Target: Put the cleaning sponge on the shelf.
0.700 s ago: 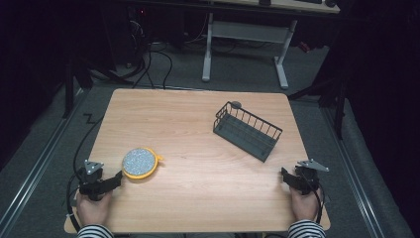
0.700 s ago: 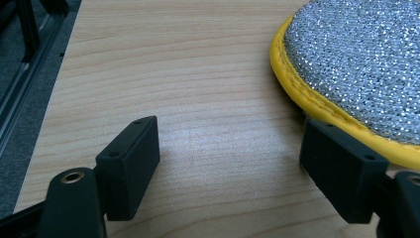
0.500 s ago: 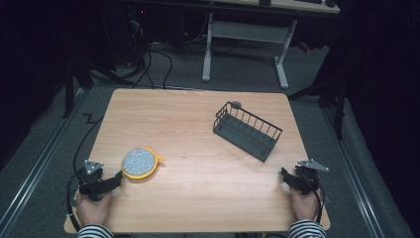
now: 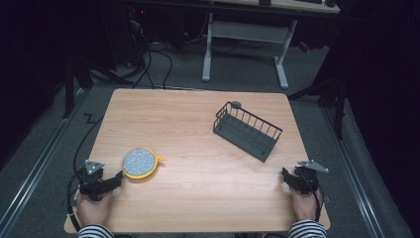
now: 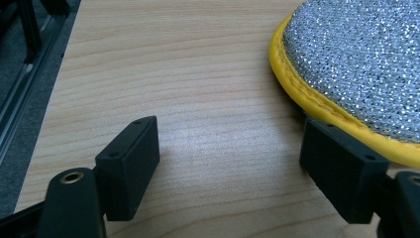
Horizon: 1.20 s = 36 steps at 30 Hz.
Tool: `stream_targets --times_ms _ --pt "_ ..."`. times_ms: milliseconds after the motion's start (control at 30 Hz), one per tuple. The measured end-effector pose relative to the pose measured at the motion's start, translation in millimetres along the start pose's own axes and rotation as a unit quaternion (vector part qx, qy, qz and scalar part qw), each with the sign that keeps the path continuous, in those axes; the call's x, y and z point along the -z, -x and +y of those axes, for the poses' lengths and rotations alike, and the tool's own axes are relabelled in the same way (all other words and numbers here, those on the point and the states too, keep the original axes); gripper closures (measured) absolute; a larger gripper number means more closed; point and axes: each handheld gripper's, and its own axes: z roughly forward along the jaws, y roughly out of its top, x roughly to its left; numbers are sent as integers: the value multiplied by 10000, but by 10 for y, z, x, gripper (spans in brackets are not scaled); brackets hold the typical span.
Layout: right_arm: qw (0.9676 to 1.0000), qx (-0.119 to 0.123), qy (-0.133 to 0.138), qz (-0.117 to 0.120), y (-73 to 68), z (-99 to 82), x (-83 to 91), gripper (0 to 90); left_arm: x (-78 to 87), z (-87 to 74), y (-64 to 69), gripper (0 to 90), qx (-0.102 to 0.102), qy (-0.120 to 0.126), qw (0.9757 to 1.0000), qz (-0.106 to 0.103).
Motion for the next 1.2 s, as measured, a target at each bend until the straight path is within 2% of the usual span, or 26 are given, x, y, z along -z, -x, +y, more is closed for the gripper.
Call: stream_targets --times_ms 33,67,100,200,233,400,600,667,700,733,833,867,933,967,1033,1100,1133,1200 --pt "9999 -69 19 108 -14 7 24 507 0 0 1 237 -9 0 10000 -6" --pt "9999 -69 19 108 -14 7 24 507 -1 1 2 237 -14 0 10000 -6" --pt "9996 -74 113 229 -27 27 69 520 0 0 0 233 -13 3 10000 -29" --pt "9994 -39 173 295 -36 69 108 534 5 -3 -2 231 -13 3 10000 -57" --pt "9989 -1 220 405 -31 123 146 542 5 -4 -3 232 -8 6 10000 -59" --pt "9986 108 324 414 -19 272 214 554 -4 4 3 234 -54 -14 10000 -35" --pt "9978 88 408 515 12 454 286 556 0 1 -3 235 -6 12 10000 -61" --pt "9971 88 500 572 13 546 315 557 1 0 -2 235 -22 2 10000 -59" --pt "9960 48 553 701 22 642 339 556 -2 2 5 236 -37 -2 10000 -35" --pt "9960 48 553 701 22 642 339 556 -2 2 5 237 -37 -2 10000 -35" --pt "9964 200 470 681 21 831 353 555 -6 5 11 237 -68 -13 10000 -3" --pt "9957 234 539 714 19 887 364 554 -6 4 11 237 -65 -13 10000 -3" --pt "9942 262 607 844 12 982 360 552 -6 5 12 238 -66 -11 10000 2" --pt "9939 434 612 807 -17 1072 331 552 -6 5 13 239 -64 -10 10000 4" --pt "9937 478 620 806 -22 1116 313 551 -5 4 13 239 -63 -11 10000 8" --pt "9928 420 629 930 -2 1243 242 538 -3 2 14 239 -57 -11 10000 15" --pt "9928 420 629 930 -2 1243 242 538 -3 2 14 239 -57 -11 10000 15" --pt "9933 480 513 919 -1 1329 177 536 -3 2 14 239 -56 -10 10000 13"
